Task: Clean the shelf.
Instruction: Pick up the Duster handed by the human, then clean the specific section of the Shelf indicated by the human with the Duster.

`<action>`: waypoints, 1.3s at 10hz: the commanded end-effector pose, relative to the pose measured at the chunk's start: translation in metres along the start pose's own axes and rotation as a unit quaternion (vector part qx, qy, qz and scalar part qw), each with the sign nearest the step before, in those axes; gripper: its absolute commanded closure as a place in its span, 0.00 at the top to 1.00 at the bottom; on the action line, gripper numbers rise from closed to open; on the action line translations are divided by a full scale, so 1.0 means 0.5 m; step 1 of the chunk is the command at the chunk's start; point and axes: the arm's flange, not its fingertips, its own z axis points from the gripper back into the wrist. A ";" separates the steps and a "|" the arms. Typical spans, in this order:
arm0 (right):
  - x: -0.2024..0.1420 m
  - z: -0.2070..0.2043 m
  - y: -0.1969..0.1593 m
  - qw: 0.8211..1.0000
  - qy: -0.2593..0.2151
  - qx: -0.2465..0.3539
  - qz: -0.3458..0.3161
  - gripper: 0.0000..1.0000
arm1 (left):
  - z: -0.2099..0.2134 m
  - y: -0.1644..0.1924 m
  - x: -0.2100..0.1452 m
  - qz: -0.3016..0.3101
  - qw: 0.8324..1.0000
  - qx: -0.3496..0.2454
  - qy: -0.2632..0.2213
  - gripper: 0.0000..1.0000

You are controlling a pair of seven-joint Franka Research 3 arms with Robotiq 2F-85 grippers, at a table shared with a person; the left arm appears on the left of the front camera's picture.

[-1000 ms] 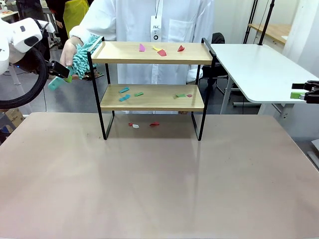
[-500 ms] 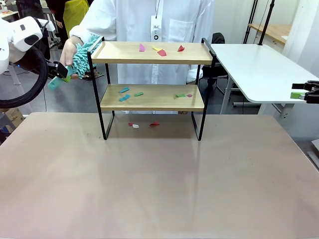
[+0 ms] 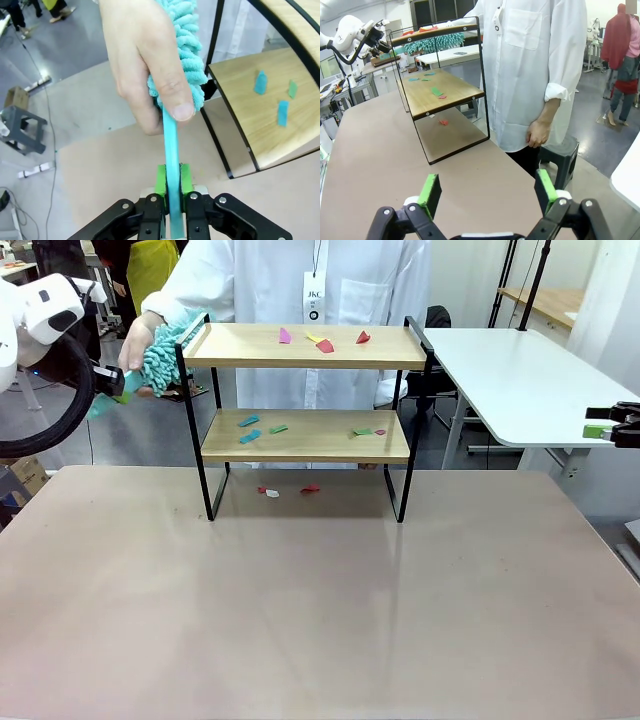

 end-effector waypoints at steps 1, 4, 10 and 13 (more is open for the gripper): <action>0.011 -0.005 0.002 1.000 0.004 -0.003 -0.009 1.00 | 0.018 -0.013 -0.012 0.012 0.999 0.035 -0.004 0.00; 0.011 -0.005 0.002 1.000 0.004 -0.003 -0.009 1.00 | 0.036 -0.010 -0.025 0.016 0.998 0.054 -0.004 0.00; 0.011 -0.005 0.002 1.000 0.004 -0.003 -0.009 1.00 | 0.029 0.001 -0.025 0.005 0.999 0.041 0.001 0.00; 0.011 -0.005 0.002 1.000 0.004 -0.003 -0.009 1.00 | 0.029 0.001 -0.025 0.005 0.999 0.041 0.001 0.00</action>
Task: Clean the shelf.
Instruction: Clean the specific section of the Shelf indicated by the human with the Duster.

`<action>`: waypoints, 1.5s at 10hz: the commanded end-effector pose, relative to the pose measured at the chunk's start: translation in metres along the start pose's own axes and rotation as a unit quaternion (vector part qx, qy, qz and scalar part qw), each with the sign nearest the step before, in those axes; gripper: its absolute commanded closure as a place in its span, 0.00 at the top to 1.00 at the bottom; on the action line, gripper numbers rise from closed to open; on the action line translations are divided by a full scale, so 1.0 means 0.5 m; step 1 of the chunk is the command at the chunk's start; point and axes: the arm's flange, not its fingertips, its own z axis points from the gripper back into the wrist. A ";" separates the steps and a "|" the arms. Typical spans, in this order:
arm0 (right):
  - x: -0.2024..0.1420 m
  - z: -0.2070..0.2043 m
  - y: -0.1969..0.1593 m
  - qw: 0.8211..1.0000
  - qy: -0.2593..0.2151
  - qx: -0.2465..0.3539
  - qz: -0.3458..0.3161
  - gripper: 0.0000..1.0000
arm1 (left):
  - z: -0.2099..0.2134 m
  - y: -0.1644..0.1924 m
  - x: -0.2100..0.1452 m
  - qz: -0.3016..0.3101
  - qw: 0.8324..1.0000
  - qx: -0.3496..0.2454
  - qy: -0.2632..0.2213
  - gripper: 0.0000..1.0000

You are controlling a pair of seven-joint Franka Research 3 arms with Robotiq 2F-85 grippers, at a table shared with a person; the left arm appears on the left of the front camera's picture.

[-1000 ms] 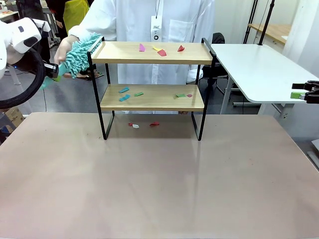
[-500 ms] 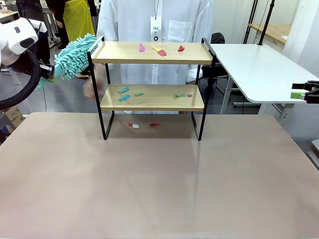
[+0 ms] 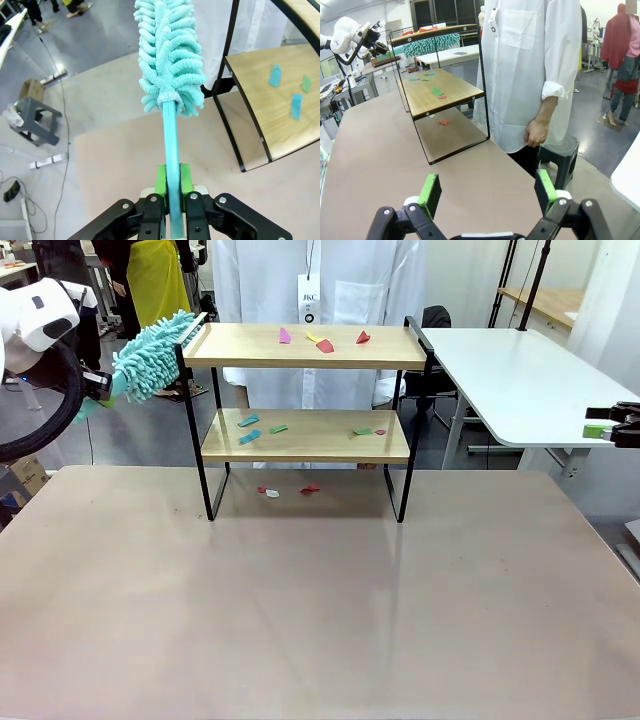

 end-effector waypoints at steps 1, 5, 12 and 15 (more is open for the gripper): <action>0.011 -0.005 0.002 1.000 0.004 -0.003 -0.008 1.00 | 0.000 -0.001 0.000 0.000 1.000 0.000 0.000 0.13; 0.011 -0.005 0.002 1.000 0.004 -0.003 -0.008 1.00 | 0.178 0.018 -0.003 -0.130 0.983 0.026 0.129 0.13; 0.011 -0.005 0.002 1.000 0.004 -0.003 -0.008 1.00 | 0.341 -0.013 -0.058 -0.410 0.819 -0.061 0.398 0.13; 0.011 -0.005 0.002 1.000 0.004 -0.003 -0.008 1.00 | 0.325 -0.011 -0.094 -0.481 0.755 -0.181 0.407 0.13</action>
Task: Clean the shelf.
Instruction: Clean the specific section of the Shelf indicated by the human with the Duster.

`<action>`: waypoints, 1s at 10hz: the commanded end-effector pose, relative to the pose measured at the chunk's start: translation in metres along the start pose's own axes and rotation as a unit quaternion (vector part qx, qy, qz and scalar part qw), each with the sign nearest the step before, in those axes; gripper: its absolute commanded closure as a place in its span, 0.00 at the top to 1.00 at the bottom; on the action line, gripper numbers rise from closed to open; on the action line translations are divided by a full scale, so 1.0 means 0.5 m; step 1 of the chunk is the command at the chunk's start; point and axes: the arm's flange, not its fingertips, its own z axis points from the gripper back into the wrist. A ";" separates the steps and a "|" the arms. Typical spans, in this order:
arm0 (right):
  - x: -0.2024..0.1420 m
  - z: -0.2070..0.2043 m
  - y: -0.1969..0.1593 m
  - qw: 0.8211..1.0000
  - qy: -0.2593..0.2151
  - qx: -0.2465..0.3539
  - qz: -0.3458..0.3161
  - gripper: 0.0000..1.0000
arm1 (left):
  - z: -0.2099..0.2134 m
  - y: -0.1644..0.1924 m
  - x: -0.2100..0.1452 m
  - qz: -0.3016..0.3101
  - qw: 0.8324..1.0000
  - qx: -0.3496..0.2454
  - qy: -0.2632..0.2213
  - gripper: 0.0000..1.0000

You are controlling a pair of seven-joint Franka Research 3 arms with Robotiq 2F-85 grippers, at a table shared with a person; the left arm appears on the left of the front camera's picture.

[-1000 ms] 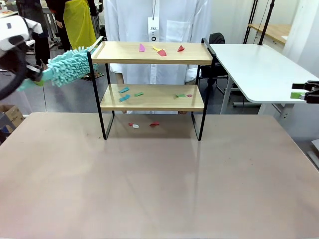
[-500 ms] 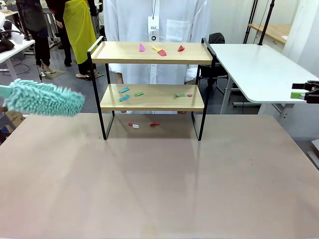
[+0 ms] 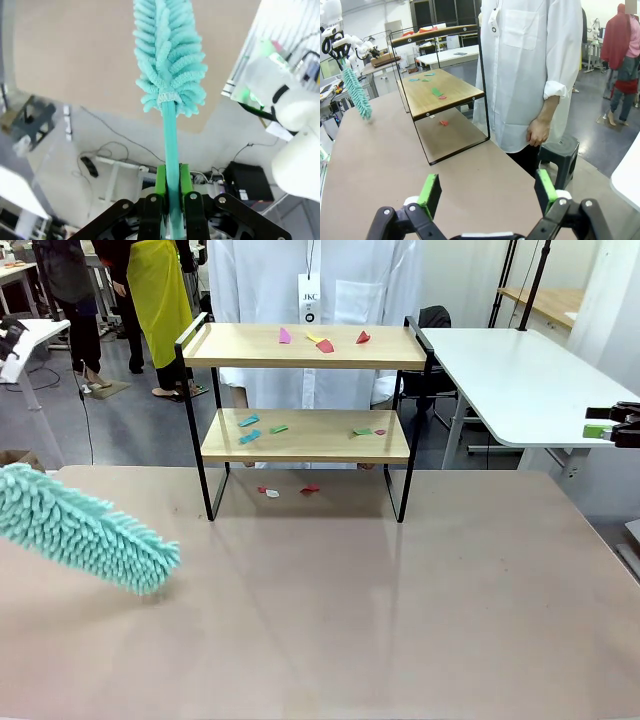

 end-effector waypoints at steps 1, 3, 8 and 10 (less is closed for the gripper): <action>0.011 -0.005 0.002 1.000 0.005 -0.003 -0.007 1.00 | -0.009 0.006 -0.012 -0.063 0.997 -0.033 -0.013 0.13; 0.011 -0.005 0.002 1.000 0.005 -0.003 -0.007 1.00 | -0.015 0.014 -0.002 -0.087 0.994 -0.037 -0.052 0.13; 0.011 -0.005 0.002 1.000 0.005 -0.003 -0.007 1.00 | -0.016 0.003 -0.003 -0.062 0.998 -0.023 -0.016 0.13; 0.011 -0.005 0.002 1.000 0.005 -0.003 -0.007 1.00 | -0.016 0.003 -0.003 -0.062 0.998 -0.023 -0.016 0.13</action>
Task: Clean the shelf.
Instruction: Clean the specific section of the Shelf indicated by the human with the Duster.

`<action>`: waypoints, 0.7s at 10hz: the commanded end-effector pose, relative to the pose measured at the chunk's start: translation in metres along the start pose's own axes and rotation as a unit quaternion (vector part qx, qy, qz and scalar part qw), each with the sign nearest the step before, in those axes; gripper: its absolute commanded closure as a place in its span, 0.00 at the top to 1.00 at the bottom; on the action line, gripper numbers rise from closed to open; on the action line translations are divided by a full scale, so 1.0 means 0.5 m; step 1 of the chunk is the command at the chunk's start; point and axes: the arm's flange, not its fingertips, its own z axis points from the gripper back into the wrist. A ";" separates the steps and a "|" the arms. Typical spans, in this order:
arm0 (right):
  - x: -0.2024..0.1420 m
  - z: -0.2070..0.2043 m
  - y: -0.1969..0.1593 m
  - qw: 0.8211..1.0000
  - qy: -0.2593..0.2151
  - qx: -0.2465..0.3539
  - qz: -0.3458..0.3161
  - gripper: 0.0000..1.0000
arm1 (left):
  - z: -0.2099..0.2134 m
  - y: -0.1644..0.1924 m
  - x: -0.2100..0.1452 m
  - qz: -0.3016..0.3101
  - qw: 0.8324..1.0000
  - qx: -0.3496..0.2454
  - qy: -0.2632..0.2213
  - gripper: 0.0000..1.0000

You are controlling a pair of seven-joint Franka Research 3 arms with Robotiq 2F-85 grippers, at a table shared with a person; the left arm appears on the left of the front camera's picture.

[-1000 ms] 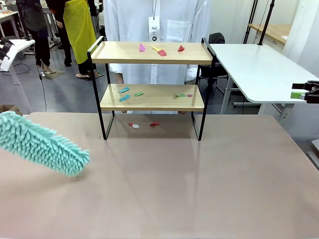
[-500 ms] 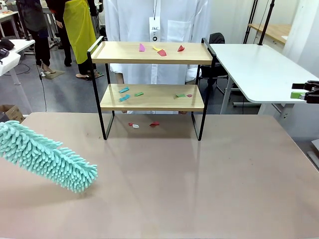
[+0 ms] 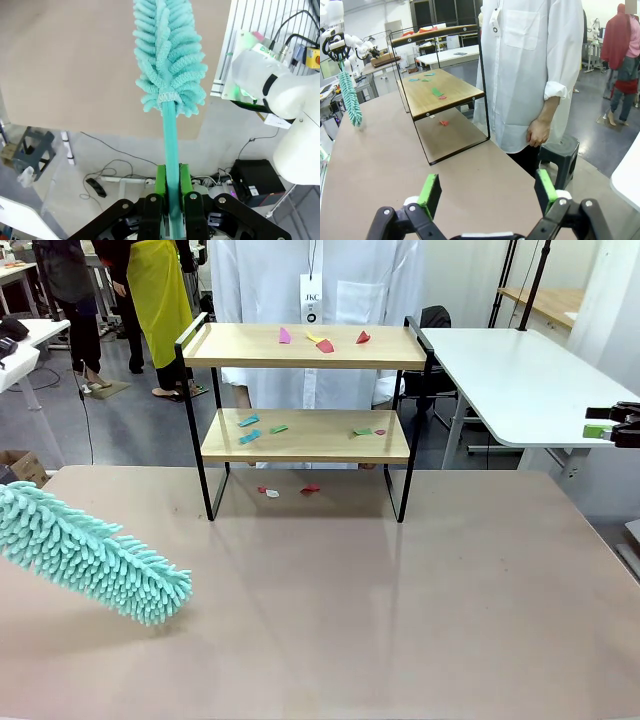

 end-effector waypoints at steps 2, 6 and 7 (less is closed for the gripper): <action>0.011 -0.005 0.002 1.000 0.005 -0.003 -0.007 1.00 | 0.002 -0.001 -0.002 0.005 1.000 0.004 0.004 0.13; 0.011 -0.005 0.002 1.000 0.005 -0.003 -0.007 1.00 | 0.002 -0.001 -0.002 0.005 1.000 0.004 0.004 0.13; 0.011 -0.005 0.002 1.000 0.005 -0.003 -0.007 1.00 | 0.002 -0.001 -0.002 0.005 1.000 0.004 0.004 0.13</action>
